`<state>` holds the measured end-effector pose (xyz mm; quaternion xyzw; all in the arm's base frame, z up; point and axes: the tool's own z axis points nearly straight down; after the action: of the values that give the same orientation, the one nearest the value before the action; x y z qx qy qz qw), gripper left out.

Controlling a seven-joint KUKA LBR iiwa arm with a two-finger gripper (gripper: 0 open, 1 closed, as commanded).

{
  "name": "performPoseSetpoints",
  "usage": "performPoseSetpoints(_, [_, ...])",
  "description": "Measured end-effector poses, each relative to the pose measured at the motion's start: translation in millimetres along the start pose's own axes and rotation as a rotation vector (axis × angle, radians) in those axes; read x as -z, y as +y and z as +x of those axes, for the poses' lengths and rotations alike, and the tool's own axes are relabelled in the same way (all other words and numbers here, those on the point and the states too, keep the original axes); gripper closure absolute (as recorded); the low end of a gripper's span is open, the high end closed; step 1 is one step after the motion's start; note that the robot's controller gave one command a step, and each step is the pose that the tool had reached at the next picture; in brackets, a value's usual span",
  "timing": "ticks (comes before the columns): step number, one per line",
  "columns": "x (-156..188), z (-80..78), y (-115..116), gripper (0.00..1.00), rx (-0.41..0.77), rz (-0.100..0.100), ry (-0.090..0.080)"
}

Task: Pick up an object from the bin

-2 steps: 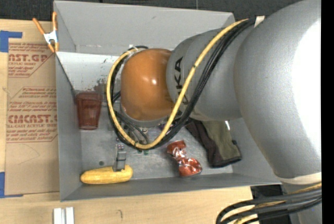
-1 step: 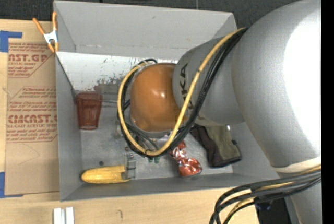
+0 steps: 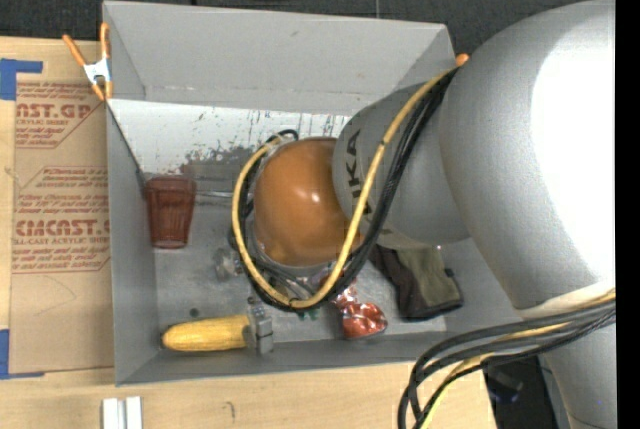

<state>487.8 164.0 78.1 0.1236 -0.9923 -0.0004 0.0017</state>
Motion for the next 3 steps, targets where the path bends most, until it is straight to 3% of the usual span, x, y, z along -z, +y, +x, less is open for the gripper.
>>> performPoseSetpoints(1, [-5,-4.4,12,1.00,0.319,0.000,-0.013])
performPoseSetpoints(2, [-5,-4.4,12,1.00,0.320,0.000,-0.014])
performPoseSetpoints(3, [54,-5.5,19,1.00,0.322,0.001,0.002])
